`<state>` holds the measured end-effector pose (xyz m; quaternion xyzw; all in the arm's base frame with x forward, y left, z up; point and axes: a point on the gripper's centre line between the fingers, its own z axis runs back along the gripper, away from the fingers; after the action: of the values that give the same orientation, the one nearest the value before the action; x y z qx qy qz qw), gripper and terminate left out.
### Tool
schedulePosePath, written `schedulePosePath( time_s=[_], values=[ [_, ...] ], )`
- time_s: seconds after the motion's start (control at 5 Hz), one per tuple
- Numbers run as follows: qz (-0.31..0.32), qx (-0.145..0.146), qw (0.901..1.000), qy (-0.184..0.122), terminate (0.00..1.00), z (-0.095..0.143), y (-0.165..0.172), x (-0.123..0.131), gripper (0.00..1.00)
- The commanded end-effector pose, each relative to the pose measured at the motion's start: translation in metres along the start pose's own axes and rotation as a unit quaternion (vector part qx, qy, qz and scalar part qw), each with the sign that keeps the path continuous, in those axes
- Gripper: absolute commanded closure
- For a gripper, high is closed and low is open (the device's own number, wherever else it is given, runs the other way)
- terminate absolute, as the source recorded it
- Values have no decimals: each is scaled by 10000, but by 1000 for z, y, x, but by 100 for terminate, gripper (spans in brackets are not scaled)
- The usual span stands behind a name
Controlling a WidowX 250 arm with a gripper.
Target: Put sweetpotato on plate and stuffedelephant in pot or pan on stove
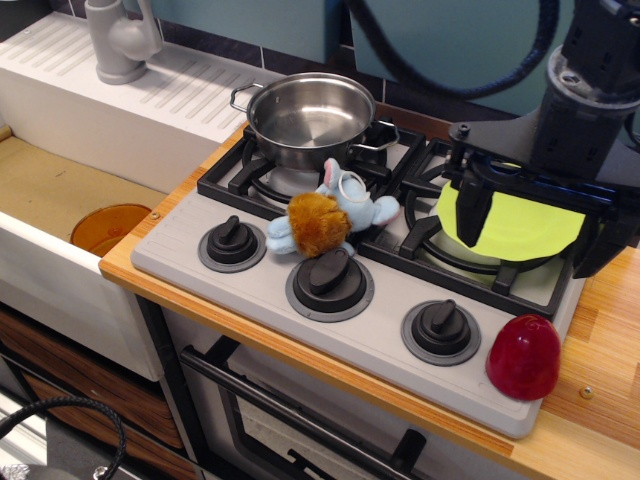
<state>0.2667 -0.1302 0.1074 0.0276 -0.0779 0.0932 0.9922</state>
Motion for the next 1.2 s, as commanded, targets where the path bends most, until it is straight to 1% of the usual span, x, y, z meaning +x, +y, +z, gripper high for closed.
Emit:
schedulePosePath(
  time_s=[0.0,0.2,0.4,0.8,1.0],
  values=[
    [0,0,10000,0,0,0,0,0,0],
    [68,8,9999,-97,0,-5,-8,-7,0],
    [171,124,9996,-161,0,-8,-16,-13,0],
    [245,58,9993,-277,0,-21,-32,-24,0],
    [180,-28,9987,-485,0,-37,-32,-22,0]
  ],
)
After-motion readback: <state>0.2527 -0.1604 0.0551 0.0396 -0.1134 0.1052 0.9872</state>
